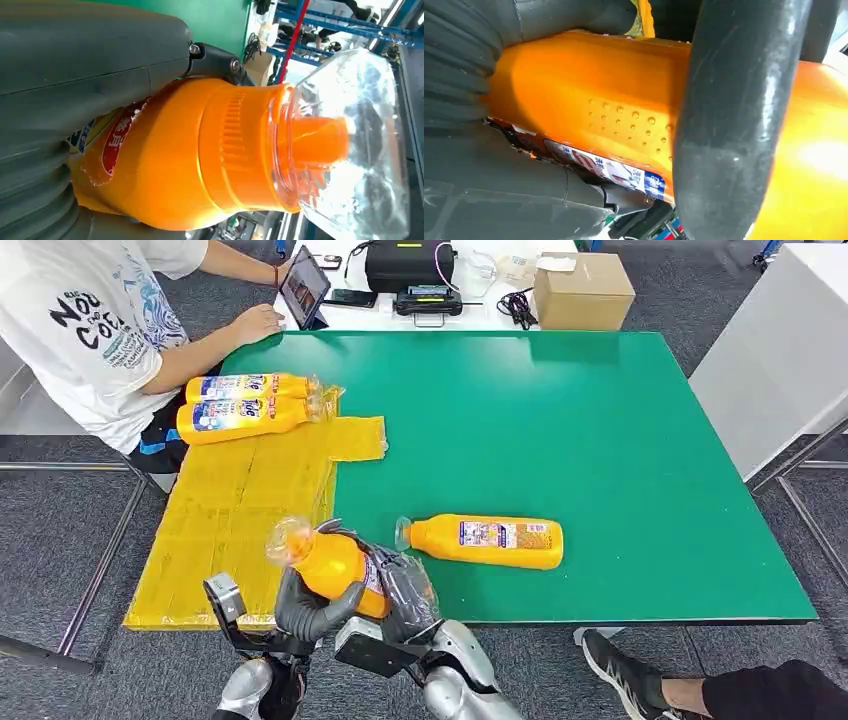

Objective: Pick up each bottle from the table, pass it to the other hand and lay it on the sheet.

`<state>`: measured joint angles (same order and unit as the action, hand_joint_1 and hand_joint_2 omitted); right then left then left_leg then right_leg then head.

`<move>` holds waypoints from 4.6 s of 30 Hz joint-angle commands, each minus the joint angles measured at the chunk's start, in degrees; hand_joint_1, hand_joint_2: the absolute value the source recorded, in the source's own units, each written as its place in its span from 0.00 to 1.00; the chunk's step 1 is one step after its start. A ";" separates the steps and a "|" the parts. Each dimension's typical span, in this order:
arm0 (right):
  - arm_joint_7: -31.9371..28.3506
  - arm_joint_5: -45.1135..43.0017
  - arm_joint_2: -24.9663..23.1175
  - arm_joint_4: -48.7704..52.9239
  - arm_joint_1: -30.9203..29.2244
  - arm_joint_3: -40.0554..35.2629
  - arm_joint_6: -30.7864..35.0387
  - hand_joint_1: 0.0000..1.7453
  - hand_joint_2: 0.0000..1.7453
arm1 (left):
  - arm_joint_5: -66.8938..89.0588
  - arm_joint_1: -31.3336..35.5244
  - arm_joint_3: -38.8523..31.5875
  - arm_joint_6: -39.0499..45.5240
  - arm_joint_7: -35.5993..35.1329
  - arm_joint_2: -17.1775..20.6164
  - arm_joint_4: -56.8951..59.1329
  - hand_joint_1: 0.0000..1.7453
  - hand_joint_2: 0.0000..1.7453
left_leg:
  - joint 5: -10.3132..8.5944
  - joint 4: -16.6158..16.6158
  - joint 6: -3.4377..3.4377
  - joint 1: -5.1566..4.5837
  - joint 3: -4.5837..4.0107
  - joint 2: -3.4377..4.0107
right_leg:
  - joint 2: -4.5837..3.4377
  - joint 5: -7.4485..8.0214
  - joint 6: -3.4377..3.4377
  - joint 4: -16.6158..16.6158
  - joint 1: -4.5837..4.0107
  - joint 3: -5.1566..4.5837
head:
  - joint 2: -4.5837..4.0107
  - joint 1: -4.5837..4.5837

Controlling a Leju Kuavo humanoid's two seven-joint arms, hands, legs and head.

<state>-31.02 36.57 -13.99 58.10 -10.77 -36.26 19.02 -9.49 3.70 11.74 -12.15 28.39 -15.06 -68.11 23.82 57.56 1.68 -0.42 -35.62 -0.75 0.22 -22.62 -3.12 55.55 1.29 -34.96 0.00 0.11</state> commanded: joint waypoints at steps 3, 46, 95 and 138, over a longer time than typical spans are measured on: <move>0.14 -0.55 0.64 -2.56 -1.14 -1.68 0.45 0.00 1.00 | 0.08 2.05 -0.77 1.05 0.66 0.44 0.72 1.00 1.00 | 0.18 0.01 -0.12 0.12 0.37 0.08 | -0.03 -0.13 0.16 -0.06 -0.13 0.40 | 0.00 0.00; -2.84 -10.75 4.19 29.09 -2.59 3.59 -0.67 0.00 0.00 | 80.09 31.91 -0.41 50.44 -9.90 13.33 28.09 1.00 1.00 | -0.13 -0.01 -0.05 0.04 0.17 -0.11 | 0.16 0.00 0.11 0.03 -0.04 0.17 | 0.00 0.00; -2.69 -12.12 2.75 14.79 -5.33 0.89 -8.53 0.00 0.00 | 62.38 32.24 -10.03 7.62 3.43 13.67 46.32 0.00 1.00 | -0.13 -0.11 -0.05 0.03 0.53 0.10 | -0.09 0.13 0.26 -0.05 -0.04 0.54 | 0.00 -0.02; 21.44 12.52 16.33 -0.40 -13.50 6.73 -6.56 0.00 1.00 | -7.96 11.98 -26.12 7.70 4.00 1.87 -2.24 0.00 1.00 | -0.08 -0.06 -0.03 0.08 0.70 0.23 | -0.13 0.15 0.25 -0.18 -0.11 0.74 | 0.00 0.00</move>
<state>-14.61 44.60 -7.83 70.80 -16.42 -33.82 16.79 -7.33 23.64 -9.15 6.47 35.90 -10.71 -53.84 23.64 57.57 1.70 -0.44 -35.24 -0.72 0.24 -22.47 -2.95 55.56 1.29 -34.55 0.00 0.11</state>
